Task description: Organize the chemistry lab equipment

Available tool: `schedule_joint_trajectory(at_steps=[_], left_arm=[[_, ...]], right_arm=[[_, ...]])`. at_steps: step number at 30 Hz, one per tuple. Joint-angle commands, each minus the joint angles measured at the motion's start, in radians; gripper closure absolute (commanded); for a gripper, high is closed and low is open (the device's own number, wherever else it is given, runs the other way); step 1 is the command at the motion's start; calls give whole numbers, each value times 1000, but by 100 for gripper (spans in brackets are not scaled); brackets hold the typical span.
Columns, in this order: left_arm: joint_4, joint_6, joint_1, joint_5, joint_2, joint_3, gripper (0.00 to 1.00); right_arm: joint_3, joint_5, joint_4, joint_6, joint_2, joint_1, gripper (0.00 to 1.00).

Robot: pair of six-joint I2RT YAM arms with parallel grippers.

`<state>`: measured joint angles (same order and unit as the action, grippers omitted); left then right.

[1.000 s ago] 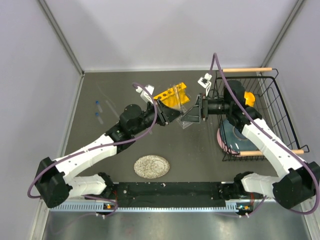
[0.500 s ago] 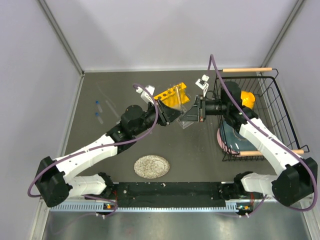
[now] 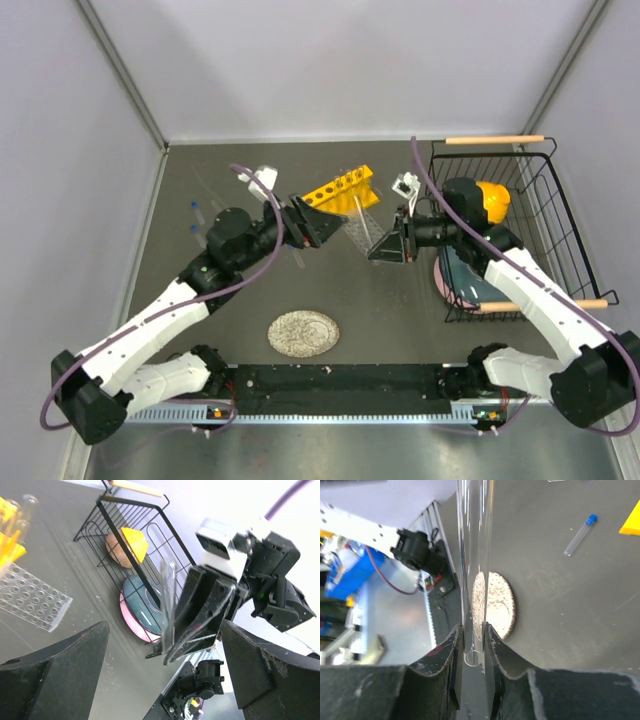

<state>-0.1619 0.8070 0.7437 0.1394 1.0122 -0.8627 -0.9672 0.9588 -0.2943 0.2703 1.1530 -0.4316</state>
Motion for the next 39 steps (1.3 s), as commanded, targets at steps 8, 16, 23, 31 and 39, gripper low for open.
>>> schedule_joint_trajectory(at_steps=[8,16,23,31,39], left_arm=[[127,18,-201,551,54,-140,7],[125,-6,-135,591,161,-219,24],[245,-63,-78,533,244,-314,43],[389,-141,-55,485,276,-363,58],[412,-155,-52,483,272,-371,74]], right_arm=[[65,43,-215,-485,-104,-27,92],[59,87,-243,-536,-98,-30,92],[59,78,-256,-560,-99,-33,91],[56,74,-256,-566,-92,-33,91],[59,70,-258,-568,-90,-32,91]])
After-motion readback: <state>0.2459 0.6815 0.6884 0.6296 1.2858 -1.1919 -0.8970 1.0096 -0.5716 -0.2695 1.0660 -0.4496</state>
